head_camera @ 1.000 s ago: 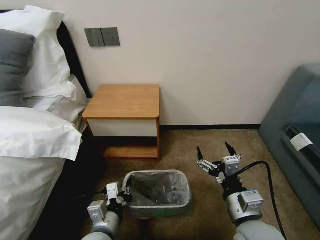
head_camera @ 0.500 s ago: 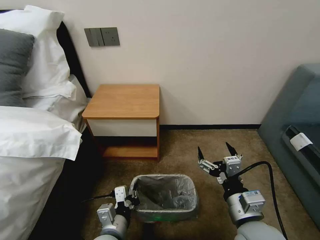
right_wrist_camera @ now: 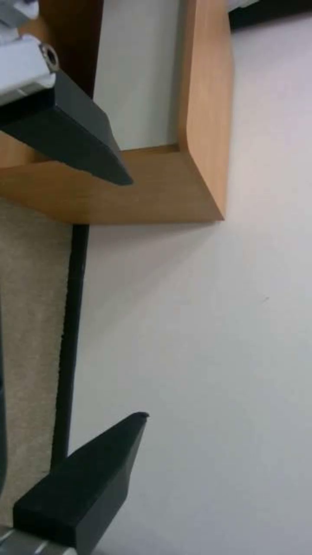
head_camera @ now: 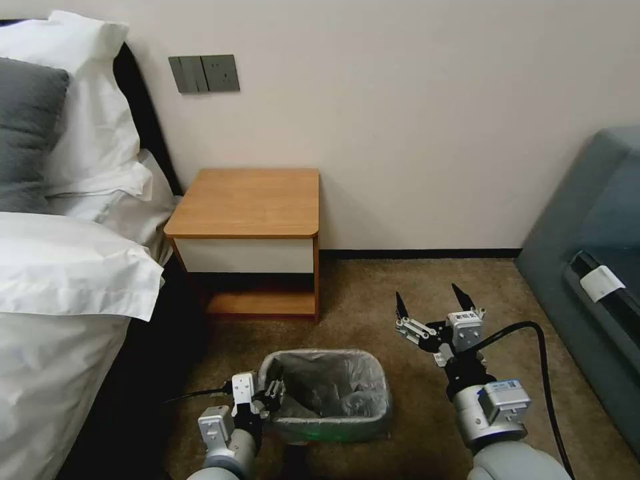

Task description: Pick up the garbage bag from the table and place it over the trash can.

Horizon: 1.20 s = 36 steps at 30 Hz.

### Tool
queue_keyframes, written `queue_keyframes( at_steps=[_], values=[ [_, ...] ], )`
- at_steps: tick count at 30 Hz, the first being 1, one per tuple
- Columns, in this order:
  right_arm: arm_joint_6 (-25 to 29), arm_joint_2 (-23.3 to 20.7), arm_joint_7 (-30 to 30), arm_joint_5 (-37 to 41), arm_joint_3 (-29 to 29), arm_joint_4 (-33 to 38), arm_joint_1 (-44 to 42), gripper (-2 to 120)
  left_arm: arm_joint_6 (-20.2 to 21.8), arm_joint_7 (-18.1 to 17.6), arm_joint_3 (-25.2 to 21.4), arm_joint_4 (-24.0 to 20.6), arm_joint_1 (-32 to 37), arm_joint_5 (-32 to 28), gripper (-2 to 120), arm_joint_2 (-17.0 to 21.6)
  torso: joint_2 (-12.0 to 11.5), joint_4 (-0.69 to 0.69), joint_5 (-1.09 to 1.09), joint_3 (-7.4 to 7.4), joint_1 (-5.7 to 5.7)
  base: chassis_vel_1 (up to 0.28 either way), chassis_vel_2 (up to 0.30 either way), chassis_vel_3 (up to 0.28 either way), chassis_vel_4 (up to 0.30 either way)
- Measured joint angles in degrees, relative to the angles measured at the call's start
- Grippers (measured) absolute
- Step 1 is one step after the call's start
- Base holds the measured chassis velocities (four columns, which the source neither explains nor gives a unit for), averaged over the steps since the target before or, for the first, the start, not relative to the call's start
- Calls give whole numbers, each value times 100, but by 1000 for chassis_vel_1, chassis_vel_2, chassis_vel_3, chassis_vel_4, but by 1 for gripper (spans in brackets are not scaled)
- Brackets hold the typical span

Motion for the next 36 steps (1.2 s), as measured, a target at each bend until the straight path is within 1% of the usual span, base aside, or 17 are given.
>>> queue_keyframes(
  at_steps=[1, 4, 5, 7, 8, 9, 11, 17, 21, 22, 24, 25, 28, 29, 33, 34, 36],
  values=[
    [-2, -1, 0, 2, -25, -2, 17, 100, 7, -13, -12, -35, 18, 4, 67, -1, 0, 0, 0, 0, 0, 0, 0, 0, 0],
    [-9, 0, 2, 3, -62, -5, 38, 100, 9, -20, -46, -72, 40, 25, 74, -1, 0, 0, 0, 0, 0, 0, 0, 0, 0],
    [-14, 4, 10, 4, -95, -9, 54, 100, 9, -21, -83, -109, 60, 42, 82, 2, 0, 0, 0, 0, 0, 0, 0, 0, 0],
    [-16, 7, 14, 4, -110, -9, 57, 100, 9, -21, -102, -126, 67, 43, 84, 6, 0, 0, 0, 0, 0, 0, 0, 0, 0],
    [-20, 15, 22, 5, -128, -9, 56, 100, 8, -22, -151, -165, 75, 43, 91, 15, 0, 0, 0, 0, 0, 0, 0, 0, 0],
    [-20, 15, 22, 5, -128, -9, 56, 100, 8, -22, -151, -165, 75, 43, 91, 15, 0, 0, 0, 0, 0, 0, 0, 0, 0],
    [-22, 15, 28, 11, -139, -4, 45, 100, 13, -22, -222, -226, 82, 22, 99, 29, 0, 0, 0, 0, 0, 0, 0, 0, 0],
    [-33, -9, 46, 58, -134, 30, 42, 100, 70, -12, -369, -382, 130, -43, 100, 59, 0, 0, 0, 0, 0, 0, 0, 0, 0],
    [-35, -19, 50, 82, -112, 76, 23, 100, -115, 101, -586, -552, 193, -58, 100, 77, 0, 0, 0, 0, 0, 0, 0, 0, 0],
    [-33, -19, 51, 100, -99, 91, 0, 100, -227, 184, -671, -610, 212, -58, 100, 79, 0, 1, 0, 0, 0, 0, 0, 0, 0],
    [56, -2, 42, 190, 5, 95, -118, 100, -749, 568, -930, -749, 265, 64, 100, 107, 0, 0, 1, 0, 1, 0, 0, 0, 0],
    [56, -2, 42, 190, 5, 95, -118, 100, -749, 568, -930, -749, 265, 64, 100, 107, 0, 0, 1, 0, 1, 0, 0, 0, 0],
    [502, 71, 26, 239, 221, -87, -293, 100, -1454, 1120, -1377, -843, 407, 213, 100, 194, 0, -1, 0, 0, 0, 0, 0, 0, 0],
    [502, 71, 26, 239, 221, -87, -293, 100, -1454, 1120, -1377, -843, 407, 213, 100, 194, 0, -1, 0, 0, 0, 0, 0, 0, 0],
    [1099, 298, 38, 279, 323, -172, -593, 100, -2164, 1616, -2292, -927, 693, 232, 100, 128, 0, 0, -2, 0, 0, 0, 0, 0, 0],
    [1099, 298, 38, 279, 323, -172, -593, 100, -2164, 1616, -2292, -927, 693, 232, 100, 128, 0, 0, -2, 0, 0, 0, 0, 0, 0],
    [1350, 490, -58, 204, 346, -81, -833, 100, -2405, 1936, -2804, -1073, 978, 190, 100, -21, 0, 0, -1, 0, 1, 0, 0, 0, 0]
  ],
)
